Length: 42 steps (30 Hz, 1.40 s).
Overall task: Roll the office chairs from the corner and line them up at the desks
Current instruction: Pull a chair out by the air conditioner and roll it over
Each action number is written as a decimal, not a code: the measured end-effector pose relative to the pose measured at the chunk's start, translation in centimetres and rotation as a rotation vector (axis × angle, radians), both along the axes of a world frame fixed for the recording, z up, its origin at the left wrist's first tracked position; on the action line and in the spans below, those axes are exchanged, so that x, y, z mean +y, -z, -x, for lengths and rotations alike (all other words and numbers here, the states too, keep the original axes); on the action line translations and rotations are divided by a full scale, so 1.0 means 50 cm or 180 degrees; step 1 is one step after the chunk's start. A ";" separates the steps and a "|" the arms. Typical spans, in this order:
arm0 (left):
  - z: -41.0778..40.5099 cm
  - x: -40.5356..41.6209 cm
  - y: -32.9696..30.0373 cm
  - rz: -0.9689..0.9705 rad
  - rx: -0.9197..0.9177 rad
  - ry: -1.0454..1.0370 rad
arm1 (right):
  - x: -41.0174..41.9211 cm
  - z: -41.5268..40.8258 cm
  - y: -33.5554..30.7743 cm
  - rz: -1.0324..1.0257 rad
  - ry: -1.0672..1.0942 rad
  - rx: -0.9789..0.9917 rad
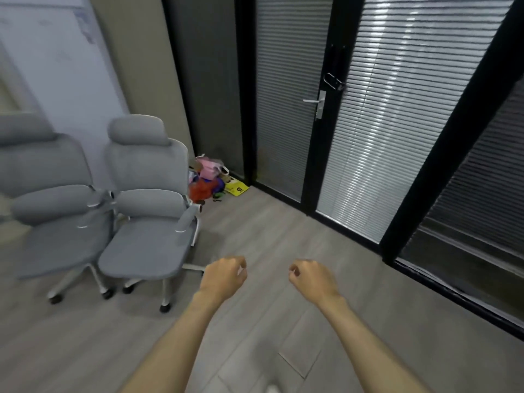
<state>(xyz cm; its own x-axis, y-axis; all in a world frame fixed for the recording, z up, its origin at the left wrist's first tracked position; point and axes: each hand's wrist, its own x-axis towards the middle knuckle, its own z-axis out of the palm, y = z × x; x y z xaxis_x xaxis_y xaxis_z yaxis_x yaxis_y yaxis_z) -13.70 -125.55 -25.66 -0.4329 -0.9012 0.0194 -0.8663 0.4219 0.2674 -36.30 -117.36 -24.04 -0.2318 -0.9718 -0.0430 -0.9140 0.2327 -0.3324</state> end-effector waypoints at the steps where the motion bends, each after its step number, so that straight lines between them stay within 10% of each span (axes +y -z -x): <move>1: 0.000 -0.046 -0.003 -0.0017 0.0000 -0.0084 | -0.055 0.004 0.004 0.0003 -0.0025 -0.0039; 42: -0.516 -1.691 -0.107 0.0710 0.0772 -0.2003 | -1.950 -0.524 -0.109 0.0429 -0.1771 -0.0786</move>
<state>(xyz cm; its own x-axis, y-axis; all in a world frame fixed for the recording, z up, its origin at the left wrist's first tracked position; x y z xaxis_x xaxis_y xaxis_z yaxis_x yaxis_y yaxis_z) 12.08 -210.07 -20.31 0.2084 -0.9421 0.2627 -0.8906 -0.0719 0.4490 -10.11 -214.84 -18.58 0.3120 -0.9447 0.1008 -0.7787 -0.3151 -0.5426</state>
